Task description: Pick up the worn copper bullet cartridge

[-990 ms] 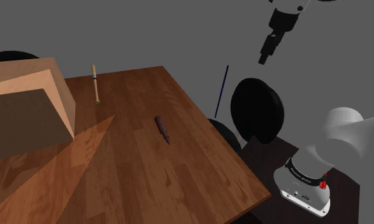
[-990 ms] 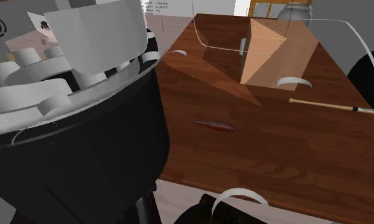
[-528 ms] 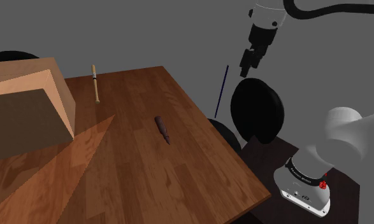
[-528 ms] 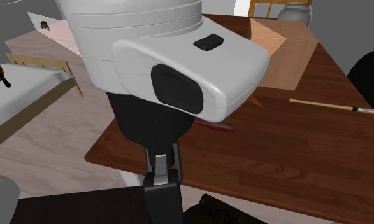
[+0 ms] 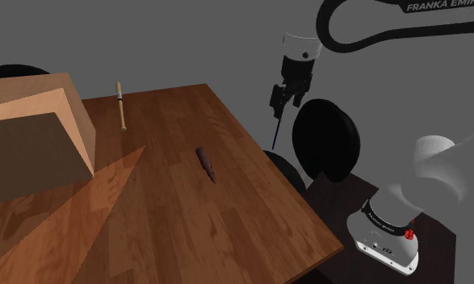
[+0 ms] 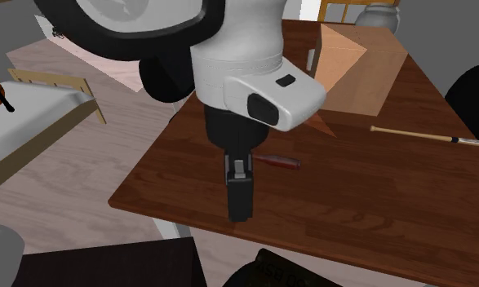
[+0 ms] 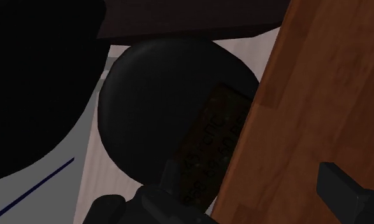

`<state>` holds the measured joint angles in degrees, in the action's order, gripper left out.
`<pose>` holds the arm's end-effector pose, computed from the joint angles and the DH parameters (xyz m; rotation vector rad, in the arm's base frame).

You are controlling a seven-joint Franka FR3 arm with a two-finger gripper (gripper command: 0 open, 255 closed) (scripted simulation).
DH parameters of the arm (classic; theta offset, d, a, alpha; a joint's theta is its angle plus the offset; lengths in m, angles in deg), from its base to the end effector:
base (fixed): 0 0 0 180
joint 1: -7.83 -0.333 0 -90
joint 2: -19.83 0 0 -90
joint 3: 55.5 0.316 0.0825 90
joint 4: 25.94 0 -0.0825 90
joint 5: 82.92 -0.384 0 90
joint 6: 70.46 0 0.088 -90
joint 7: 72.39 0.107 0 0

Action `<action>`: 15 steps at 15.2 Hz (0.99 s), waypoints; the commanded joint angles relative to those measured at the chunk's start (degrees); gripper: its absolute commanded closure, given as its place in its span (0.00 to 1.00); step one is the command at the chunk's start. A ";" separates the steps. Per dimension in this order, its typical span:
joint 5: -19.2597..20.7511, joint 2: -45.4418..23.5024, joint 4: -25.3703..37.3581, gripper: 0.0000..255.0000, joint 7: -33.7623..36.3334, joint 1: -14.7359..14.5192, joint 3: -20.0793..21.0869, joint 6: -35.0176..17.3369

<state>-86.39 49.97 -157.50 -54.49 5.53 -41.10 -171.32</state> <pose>0.3742 0.1312 0.5371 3.0703 -0.1034 -0.0050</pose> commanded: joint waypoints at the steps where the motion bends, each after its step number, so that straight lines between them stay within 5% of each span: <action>1: -0.94 -3.27 1.24 0.00 3.66 -0.25 2.22 -1.52; 8: -1.48 -16.36 7.39 0.00 15.54 -0.66 8.76 -6.69; 15: 2.02 -31.97 17.22 0.00 27.95 -2.22 13.24 -10.23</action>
<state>-85.05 20.41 -141.45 -28.31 3.58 -28.29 -180.66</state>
